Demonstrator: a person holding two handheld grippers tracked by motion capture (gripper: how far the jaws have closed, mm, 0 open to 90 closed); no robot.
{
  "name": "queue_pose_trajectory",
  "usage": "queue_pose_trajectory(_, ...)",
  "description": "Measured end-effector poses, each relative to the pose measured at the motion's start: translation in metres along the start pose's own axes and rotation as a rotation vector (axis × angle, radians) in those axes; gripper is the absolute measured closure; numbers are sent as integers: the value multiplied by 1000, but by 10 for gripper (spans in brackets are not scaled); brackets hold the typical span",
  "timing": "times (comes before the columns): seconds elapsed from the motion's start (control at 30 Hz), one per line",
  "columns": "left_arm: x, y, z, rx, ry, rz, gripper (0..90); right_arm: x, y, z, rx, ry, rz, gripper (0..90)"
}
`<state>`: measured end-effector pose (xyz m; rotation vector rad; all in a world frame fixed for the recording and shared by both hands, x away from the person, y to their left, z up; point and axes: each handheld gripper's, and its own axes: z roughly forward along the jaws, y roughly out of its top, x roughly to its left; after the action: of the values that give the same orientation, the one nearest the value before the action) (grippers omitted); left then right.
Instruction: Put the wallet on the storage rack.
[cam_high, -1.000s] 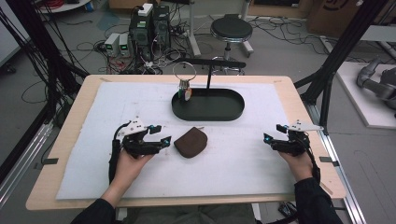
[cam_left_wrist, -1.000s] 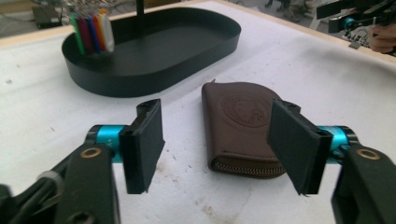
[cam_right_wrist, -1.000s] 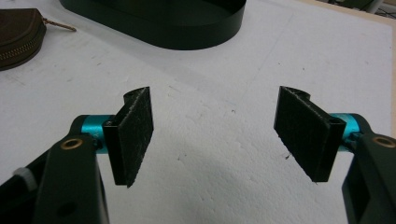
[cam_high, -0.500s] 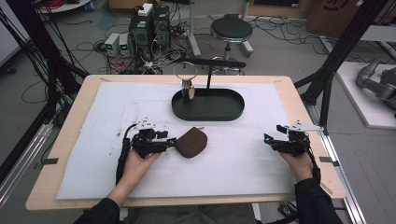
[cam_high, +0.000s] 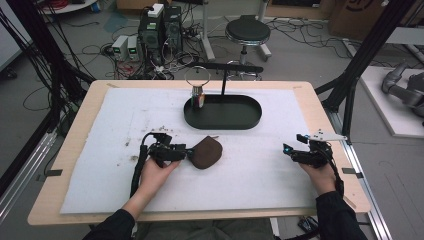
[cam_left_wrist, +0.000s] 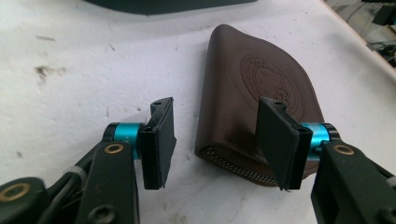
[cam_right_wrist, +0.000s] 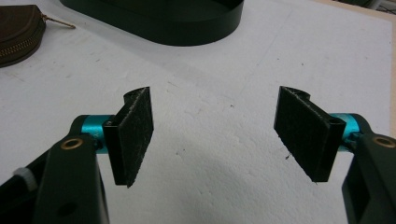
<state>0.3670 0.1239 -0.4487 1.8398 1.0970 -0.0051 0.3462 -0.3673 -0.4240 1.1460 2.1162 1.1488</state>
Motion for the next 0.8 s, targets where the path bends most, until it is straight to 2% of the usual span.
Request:
queue_pose_trajectory(0.07,1,0,0,2,-38,-7,564,0,0,0,-2,0,0,291)
queue_pose_trajectory(0.1,-1,0,0,2,-33,8,593,0,0,0,-4,0,-3,291)
queue_pose_trajectory(0.23,-3,-2,0,-2,-38,36,631,1,0,0,-2,2,-5,291)
queue_pose_trajectory(0.33,-6,-3,1,-11,-72,60,667,1,1,0,-5,-2,-8,292)
queue_pose_trajectory(0.43,-14,-1,-1,-36,-84,128,718,1,1,-1,-8,-1,-8,293)
queue_pose_trajectory(0.47,-14,-1,-1,-36,-84,128,730,1,1,0,-9,-2,-11,293)
queue_pose_trajectory(0.5,-19,0,-3,-46,-85,165,740,1,1,0,-10,0,-12,293)
queue_pose_trajectory(0.53,-19,0,-3,-46,-85,165,746,2,1,0,-10,1,-11,293)
queue_pose_trajectory(0.57,-22,1,-4,-56,-84,196,750,2,1,0,-9,-1,-13,293)
queue_pose_trajectory(0.67,-29,3,-6,-74,-98,253,764,2,1,-1,-13,0,-14,294)
queue_pose_trajectory(0.73,-36,6,-8,-84,-105,311,771,3,2,-1,-19,4,-14,294)
queue_pose_trajectory(0.77,-36,6,-8,-84,-105,311,773,3,2,-1,-19,7,-16,294)
queue_pose_trajectory(0.8,-39,7,-9,-90,-107,343,775,3,2,-1,-22,9,-17,294)
